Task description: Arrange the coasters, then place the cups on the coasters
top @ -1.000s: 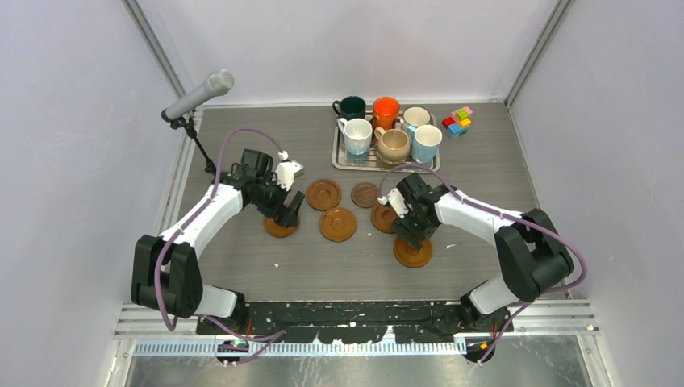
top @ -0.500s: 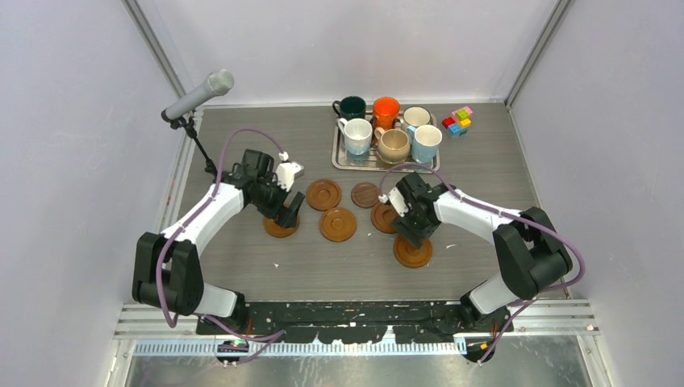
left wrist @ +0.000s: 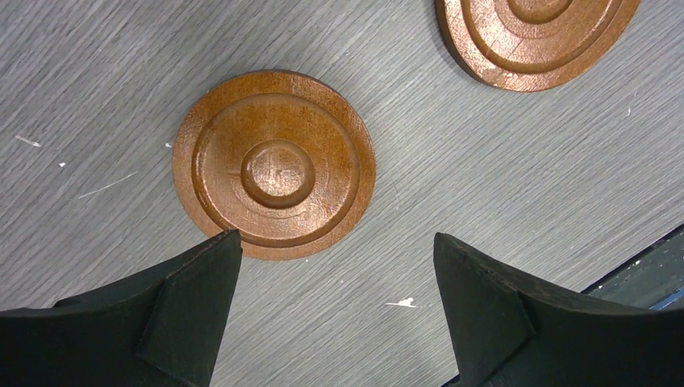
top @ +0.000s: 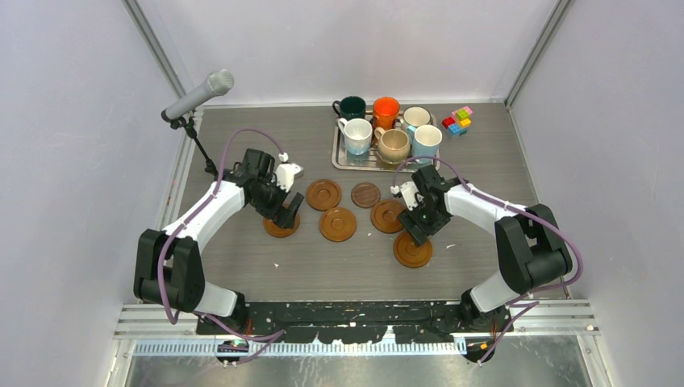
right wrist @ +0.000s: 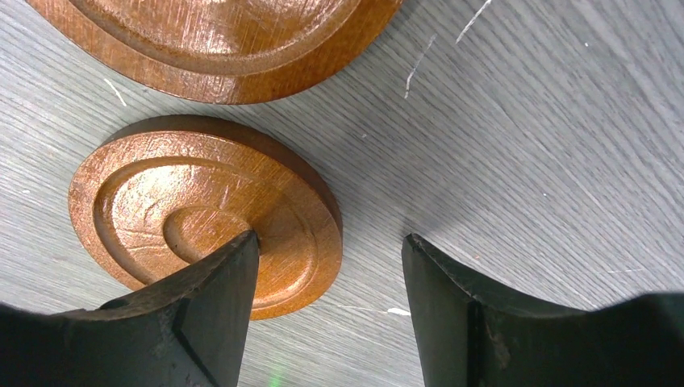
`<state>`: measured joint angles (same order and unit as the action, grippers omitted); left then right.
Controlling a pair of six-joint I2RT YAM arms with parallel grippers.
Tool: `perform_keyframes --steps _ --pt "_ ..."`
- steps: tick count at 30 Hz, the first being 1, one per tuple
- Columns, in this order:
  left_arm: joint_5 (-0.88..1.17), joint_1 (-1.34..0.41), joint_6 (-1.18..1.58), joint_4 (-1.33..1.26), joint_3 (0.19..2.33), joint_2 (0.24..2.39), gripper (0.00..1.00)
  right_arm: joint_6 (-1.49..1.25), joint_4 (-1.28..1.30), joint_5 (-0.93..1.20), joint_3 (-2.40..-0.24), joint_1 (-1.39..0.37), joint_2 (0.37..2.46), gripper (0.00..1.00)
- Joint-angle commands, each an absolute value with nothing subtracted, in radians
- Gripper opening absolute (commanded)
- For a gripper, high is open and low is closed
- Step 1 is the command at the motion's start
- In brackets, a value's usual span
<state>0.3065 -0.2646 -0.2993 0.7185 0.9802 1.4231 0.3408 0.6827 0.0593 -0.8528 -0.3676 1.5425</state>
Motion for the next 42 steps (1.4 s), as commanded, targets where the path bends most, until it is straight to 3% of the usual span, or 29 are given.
perform_keyframes --steps 1,22,42 --pt "0.297 -0.269 -0.314 0.735 1.024 1.427 0.91 0.425 0.612 -0.127 -0.815 -0.315 1.569 0.68" --pt "0.276 -0.268 -0.329 0.738 1.032 1.434 0.91 0.504 0.618 -0.102 -0.869 -0.172 1.635 0.59" --pt "0.329 -0.270 -0.321 0.673 1.005 1.410 0.90 0.459 0.655 -0.065 -1.141 -0.084 1.841 0.55"
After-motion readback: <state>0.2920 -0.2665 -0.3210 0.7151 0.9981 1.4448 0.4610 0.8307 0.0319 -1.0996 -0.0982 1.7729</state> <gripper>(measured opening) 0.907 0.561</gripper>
